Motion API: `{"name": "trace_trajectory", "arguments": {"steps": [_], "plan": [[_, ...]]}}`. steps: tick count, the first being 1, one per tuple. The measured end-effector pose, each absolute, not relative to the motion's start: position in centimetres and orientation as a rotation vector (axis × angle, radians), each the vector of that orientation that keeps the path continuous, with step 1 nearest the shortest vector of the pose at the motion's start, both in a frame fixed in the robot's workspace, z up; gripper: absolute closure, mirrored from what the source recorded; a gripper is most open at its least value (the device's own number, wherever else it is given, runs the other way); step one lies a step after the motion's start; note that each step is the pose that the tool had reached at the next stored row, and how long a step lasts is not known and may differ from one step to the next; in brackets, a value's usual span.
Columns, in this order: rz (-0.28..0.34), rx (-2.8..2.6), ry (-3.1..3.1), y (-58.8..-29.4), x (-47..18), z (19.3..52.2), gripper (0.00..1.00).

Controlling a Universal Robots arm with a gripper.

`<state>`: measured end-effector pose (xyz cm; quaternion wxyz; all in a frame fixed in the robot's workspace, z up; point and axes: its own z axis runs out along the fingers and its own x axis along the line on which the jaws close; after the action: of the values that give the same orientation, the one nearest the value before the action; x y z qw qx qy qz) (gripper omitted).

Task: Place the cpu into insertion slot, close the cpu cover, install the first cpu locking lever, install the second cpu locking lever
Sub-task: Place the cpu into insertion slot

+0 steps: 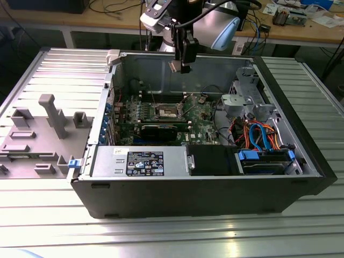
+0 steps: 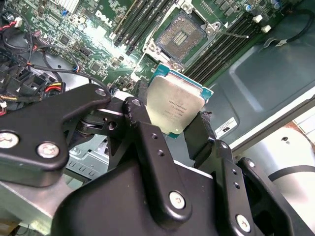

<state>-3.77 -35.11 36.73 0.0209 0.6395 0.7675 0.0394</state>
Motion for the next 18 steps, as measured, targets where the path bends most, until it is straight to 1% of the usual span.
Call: {"name": "trace_trajectory", "arguments": {"steps": [18], "plan": [[0.121, 2.014, 2.352, -35.1, -3.76, 36.65, 0.46]]}}
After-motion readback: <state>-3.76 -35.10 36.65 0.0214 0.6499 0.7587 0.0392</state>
